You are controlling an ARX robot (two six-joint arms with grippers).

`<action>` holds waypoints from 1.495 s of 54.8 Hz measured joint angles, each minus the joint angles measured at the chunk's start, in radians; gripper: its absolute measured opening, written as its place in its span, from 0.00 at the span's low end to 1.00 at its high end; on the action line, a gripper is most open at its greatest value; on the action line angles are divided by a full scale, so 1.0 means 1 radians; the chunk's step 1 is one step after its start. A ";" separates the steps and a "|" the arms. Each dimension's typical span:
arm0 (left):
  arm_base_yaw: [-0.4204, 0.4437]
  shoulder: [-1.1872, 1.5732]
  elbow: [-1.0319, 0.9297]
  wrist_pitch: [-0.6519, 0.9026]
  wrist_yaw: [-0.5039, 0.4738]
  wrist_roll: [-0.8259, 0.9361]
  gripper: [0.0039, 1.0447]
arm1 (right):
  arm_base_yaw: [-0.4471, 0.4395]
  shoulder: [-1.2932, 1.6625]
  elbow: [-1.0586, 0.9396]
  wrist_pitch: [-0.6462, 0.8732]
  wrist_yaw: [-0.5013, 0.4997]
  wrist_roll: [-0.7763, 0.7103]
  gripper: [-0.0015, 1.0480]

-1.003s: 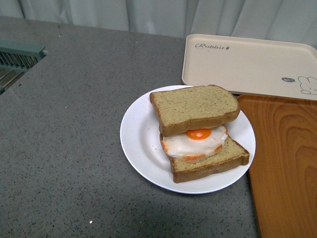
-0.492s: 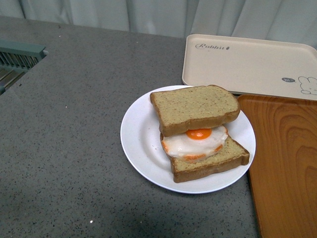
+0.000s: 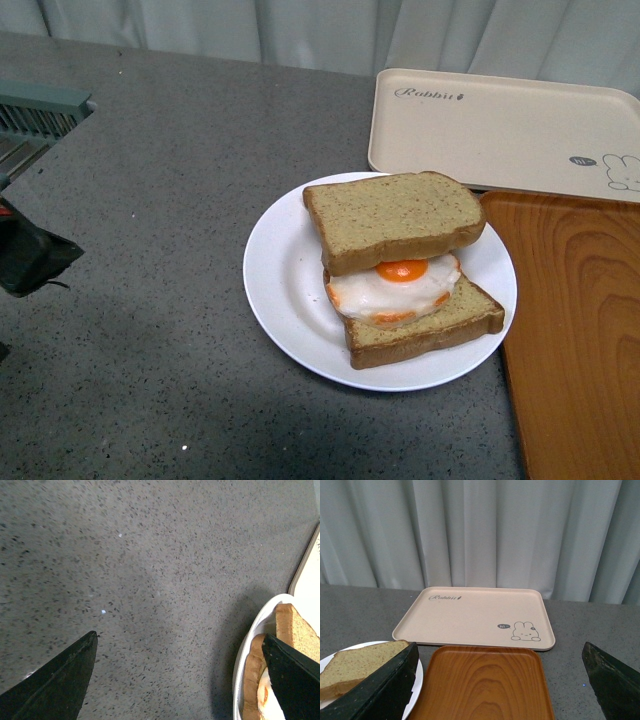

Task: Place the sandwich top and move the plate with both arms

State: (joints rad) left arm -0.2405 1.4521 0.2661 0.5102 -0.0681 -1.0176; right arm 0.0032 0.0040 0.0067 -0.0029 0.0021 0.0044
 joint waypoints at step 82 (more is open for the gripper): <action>-0.273 0.490 0.338 0.220 -0.041 -0.357 0.94 | 0.000 0.000 0.000 0.000 0.000 0.000 0.91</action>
State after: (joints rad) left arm -0.5133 1.9423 0.6037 0.7307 -0.1093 -1.3746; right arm 0.0032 0.0040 0.0067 -0.0029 0.0021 0.0040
